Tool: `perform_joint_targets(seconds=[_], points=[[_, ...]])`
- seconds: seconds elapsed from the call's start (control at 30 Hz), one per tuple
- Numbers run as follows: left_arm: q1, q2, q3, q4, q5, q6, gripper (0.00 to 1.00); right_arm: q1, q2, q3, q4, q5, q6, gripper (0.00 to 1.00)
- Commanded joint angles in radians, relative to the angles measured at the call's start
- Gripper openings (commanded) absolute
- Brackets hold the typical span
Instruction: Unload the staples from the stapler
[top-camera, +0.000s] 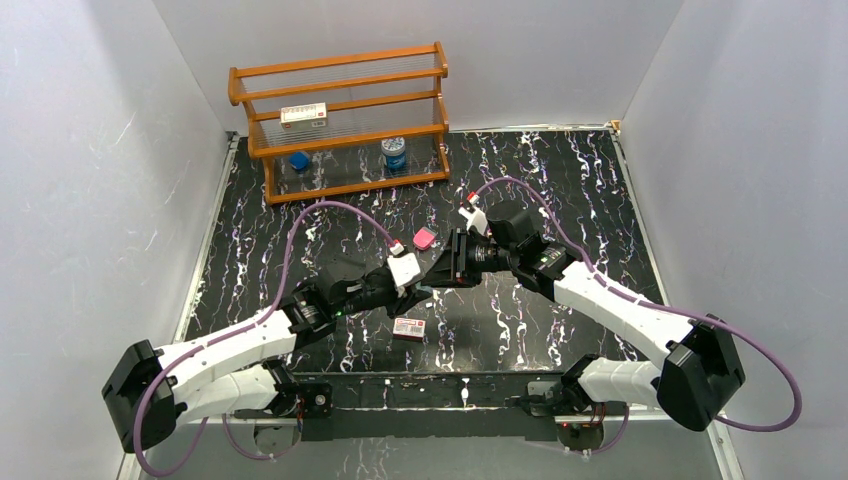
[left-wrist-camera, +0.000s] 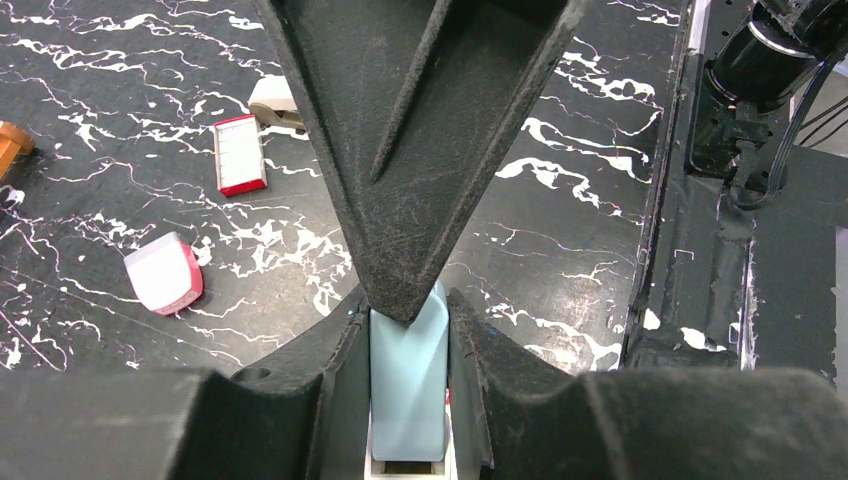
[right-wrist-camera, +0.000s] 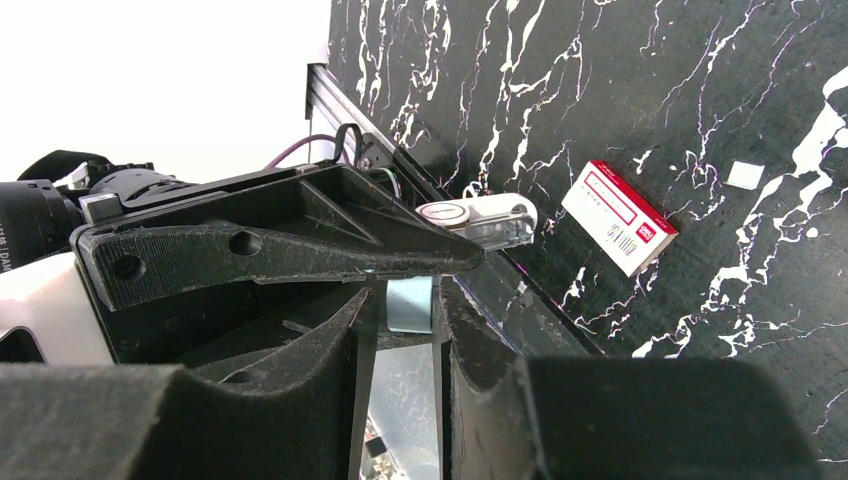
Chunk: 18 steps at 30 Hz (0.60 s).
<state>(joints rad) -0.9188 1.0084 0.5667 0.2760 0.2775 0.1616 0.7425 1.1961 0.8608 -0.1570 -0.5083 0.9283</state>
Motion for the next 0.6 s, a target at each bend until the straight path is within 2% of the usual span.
perform_joint_targets(seconds=[0.0, 0.27, 0.3, 0.37, 0.57], points=[[0.003, -0.031, 0.001, 0.046, -0.022, -0.004, 0.00, 0.007, 0.005, 0.009, 0.021, -0.035, -0.006, 0.34], [0.003, -0.036, 0.006, 0.047, -0.048, -0.007, 0.00, 0.007, 0.010, 0.028, 0.011, -0.021, -0.021, 0.19], [0.003, -0.038, 0.008, 0.048, -0.057, -0.015, 0.03, 0.007, 0.014, 0.042, -0.008, -0.002, -0.031, 0.16], [0.003, -0.039, 0.013, 0.050, -0.062, -0.017, 0.19, 0.008, 0.028, 0.079, -0.077, 0.038, -0.057, 0.15], [0.003, -0.030, 0.028, 0.020, -0.070, 0.012, 0.42, 0.015, 0.064, 0.134, -0.124, 0.097, -0.090, 0.07]])
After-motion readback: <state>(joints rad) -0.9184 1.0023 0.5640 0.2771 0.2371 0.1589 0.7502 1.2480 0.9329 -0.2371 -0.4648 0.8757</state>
